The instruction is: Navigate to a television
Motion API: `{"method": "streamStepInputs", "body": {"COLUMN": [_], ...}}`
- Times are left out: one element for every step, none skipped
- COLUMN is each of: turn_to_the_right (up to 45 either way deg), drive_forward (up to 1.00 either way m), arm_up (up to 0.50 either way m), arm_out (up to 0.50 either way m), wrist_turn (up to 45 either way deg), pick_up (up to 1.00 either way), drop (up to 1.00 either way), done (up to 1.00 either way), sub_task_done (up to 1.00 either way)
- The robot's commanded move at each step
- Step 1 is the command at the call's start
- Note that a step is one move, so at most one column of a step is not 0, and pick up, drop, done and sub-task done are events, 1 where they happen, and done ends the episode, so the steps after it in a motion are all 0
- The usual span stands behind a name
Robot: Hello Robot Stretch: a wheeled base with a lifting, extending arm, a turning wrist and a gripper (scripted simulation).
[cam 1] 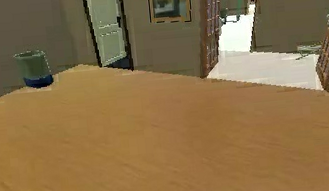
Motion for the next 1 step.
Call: {"method": "streamStepInputs", "body": {"turn_to_the_right": [-12.0], "drive_forward": [0.0], "arm_up": [0.0], "arm_out": [0.0], "wrist_turn": [0.0], "pick_up": [0.0], "drop": [0.0], "done": [0.0], "sub_task_done": [0.0]}}
